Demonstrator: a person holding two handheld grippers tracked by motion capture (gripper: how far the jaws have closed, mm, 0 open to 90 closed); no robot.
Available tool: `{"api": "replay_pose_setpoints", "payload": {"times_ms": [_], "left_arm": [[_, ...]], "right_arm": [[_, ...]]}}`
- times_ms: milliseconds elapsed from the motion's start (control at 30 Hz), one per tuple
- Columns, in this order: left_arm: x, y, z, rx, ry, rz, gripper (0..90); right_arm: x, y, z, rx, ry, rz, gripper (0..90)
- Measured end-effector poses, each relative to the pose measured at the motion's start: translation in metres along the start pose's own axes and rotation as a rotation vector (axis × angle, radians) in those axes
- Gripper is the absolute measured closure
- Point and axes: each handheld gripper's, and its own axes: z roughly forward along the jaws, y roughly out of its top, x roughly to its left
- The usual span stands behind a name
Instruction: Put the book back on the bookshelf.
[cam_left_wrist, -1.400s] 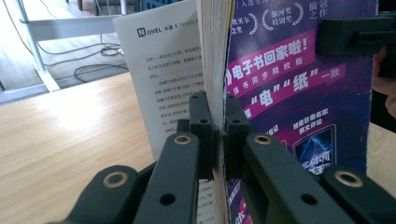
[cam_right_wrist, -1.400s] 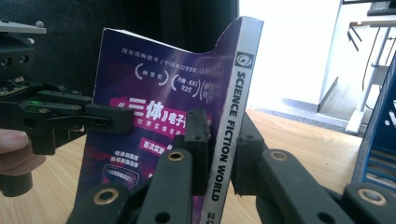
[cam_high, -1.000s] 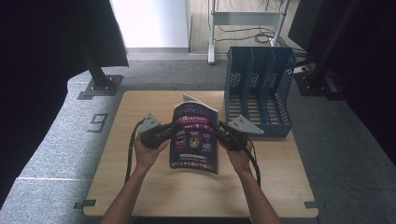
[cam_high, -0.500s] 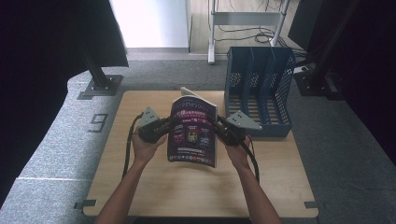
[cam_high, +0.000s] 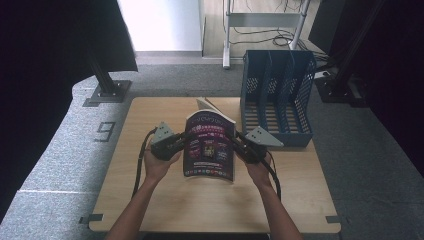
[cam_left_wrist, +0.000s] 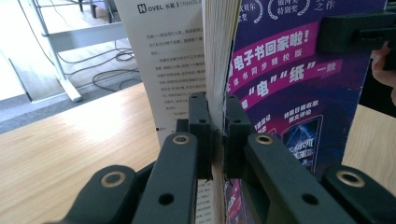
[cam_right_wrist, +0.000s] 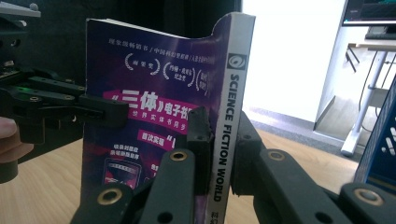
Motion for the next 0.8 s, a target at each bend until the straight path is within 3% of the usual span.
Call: {"api": "replay_pose_setpoints", "payload": {"times_ms": [433, 667, 800], "left_arm": [[-0.003, -0.005, -0.005, -0.011, -0.004, -0.005, 83.1], [-0.002, -0.006, -0.006, -0.013, 0.007, -0.005, 78.0], [0.0, -0.006, -0.006, -0.019, 0.032, -0.011, 70.6]], "right_arm": [[0.002, -0.006, -0.012, -0.016, 0.029, 0.014, 81.1], [0.006, -0.008, -0.018, -0.021, 0.044, -0.004, 81.2], [0.008, -0.008, -0.021, -0.021, 0.055, -0.015, 81.3]]}}
